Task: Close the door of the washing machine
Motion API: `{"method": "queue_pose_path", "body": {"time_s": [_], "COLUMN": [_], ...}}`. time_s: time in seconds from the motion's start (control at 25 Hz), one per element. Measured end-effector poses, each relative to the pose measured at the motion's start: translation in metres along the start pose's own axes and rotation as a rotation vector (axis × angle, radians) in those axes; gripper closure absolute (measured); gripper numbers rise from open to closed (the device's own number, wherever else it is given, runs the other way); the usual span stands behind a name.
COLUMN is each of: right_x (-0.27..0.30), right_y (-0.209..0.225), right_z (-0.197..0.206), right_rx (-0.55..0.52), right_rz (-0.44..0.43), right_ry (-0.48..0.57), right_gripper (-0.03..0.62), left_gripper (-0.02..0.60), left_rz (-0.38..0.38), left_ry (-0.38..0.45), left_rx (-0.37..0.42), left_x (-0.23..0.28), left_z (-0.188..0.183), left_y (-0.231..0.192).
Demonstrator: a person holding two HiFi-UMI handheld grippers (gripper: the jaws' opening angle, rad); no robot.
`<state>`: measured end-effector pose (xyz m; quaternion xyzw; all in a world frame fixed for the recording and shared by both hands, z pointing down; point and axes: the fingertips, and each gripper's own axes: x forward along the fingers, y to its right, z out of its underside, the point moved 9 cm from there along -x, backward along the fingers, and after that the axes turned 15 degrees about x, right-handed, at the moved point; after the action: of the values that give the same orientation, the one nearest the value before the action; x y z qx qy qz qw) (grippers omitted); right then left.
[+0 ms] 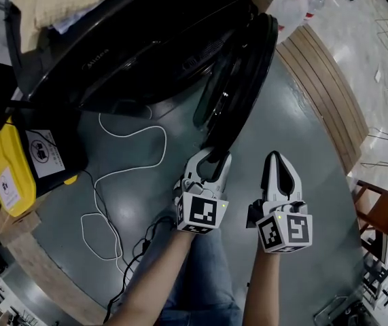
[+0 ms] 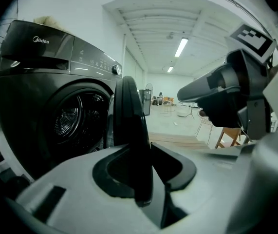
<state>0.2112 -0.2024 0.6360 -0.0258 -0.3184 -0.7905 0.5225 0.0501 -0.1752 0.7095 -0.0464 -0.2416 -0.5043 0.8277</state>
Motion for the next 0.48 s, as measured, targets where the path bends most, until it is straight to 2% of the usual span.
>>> {"method": "queue_pose_path", "body": {"time_s": [0.28, 0.48], "right_x": [0.011, 0.028], "right_y": [-0.019, -0.041], "right_z": [-0.009, -0.020], "right_rx": [-0.012, -0.017], "right_rz": [-0.026, -0.075], "right_ry": [-0.040, -0.062], "right_gripper": [0.580, 0.580], "left_gripper": [0.497, 0.505], "left_rz": [-0.019, -0.024], "left_ry": [-0.059, -0.104], "left_rx": [-0.050, -0.035], "left_x": [-0.008, -0.016], "left_z": [0.007, 0.015], "left_y": [-0.031, -0.072]}}
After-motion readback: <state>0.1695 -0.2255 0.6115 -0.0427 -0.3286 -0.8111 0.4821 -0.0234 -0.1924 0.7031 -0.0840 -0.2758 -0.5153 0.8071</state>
